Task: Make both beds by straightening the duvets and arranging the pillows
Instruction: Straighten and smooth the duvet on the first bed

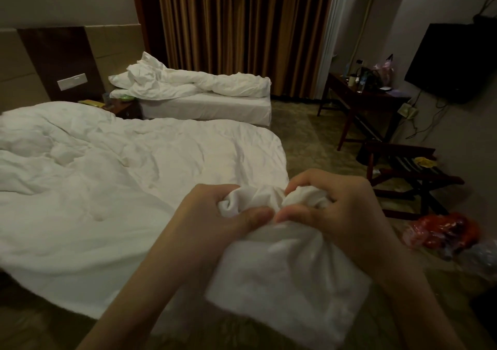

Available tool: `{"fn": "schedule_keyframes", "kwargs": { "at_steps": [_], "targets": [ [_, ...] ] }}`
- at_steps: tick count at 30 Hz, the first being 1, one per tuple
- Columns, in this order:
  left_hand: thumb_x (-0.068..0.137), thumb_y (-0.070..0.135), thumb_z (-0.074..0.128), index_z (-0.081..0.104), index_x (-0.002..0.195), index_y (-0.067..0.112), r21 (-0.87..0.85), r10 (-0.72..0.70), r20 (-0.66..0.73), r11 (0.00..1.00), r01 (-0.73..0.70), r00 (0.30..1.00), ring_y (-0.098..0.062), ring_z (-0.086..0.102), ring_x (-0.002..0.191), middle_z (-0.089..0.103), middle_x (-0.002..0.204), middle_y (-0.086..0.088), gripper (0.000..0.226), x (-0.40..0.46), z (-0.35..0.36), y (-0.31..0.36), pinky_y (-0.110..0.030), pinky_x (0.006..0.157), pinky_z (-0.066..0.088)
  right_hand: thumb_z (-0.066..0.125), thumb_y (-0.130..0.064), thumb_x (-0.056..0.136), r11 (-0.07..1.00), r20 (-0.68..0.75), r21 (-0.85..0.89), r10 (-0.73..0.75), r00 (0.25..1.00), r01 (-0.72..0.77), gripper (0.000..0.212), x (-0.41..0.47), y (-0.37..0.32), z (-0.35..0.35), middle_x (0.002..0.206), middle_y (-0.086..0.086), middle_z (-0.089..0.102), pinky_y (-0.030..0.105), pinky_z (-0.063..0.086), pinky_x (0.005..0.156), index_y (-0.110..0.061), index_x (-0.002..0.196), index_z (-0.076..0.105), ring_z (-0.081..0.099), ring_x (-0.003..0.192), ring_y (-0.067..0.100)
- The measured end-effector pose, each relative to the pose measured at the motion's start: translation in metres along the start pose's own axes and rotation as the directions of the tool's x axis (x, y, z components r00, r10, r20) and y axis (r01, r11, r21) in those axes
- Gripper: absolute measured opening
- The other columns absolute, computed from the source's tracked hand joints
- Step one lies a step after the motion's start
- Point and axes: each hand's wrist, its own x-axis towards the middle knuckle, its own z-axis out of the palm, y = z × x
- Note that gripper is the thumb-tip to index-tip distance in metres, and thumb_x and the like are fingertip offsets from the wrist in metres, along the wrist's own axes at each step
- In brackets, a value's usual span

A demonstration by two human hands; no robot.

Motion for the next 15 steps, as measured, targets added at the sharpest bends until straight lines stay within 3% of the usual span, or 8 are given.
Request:
{"fn": "schedule_keyframes", "kwargs": {
  "at_steps": [4, 8, 15],
  "targets": [
    [0.064, 0.057, 0.066, 0.068, 0.070, 0.026, 0.036, -0.027, 0.020, 0.999, 0.026, 0.999, -0.003, 0.062, 0.070, 0.068, 0.069, 0.010, 0.031, 0.025, 0.012, -0.021, -0.017, 0.059, 0.047, 0.067, -0.061, 0.063, 0.993, -0.002, 0.056, 0.104, 0.995, -0.104, 0.033, 0.007, 0.031, 0.010, 0.083, -0.014, 0.067, 0.012, 0.048, 0.069, -0.034, 0.081, 0.064, 0.062, 0.082, 0.002],
    [0.060, 0.056, 0.065, 0.073, 0.076, 0.017, -0.015, -0.065, 0.039, 0.998, 0.066, 0.997, -0.015, 0.066, 0.072, 0.070, 0.073, 0.000, 0.043, 0.048, 0.011, -0.050, -0.028, 0.065, 0.054, 0.065, -0.054, 0.063, 0.985, 0.037, 0.082, 0.148, 0.988, -0.150, 0.036, 0.014, 0.059, 0.028, 0.083, -0.020, 0.064, 0.007, 0.044, 0.066, -0.025, 0.086, 0.067, 0.060, 0.082, -0.002],
    [0.080, 0.038, 0.068, 0.070, 0.078, 0.032, 0.024, 0.004, -0.045, 1.000, -0.003, 0.999, 0.001, 0.062, 0.078, 0.069, 0.077, 0.019, 0.007, 0.136, 0.009, -0.084, -0.014, 0.068, 0.048, 0.063, -0.045, 0.072, 0.964, -0.031, 0.162, 0.221, 0.975, -0.213, 0.034, 0.069, 0.113, 0.041, 0.093, -0.020, 0.063, 0.004, 0.044, 0.069, -0.020, 0.094, 0.066, 0.058, 0.087, -0.010]
  ]
}}
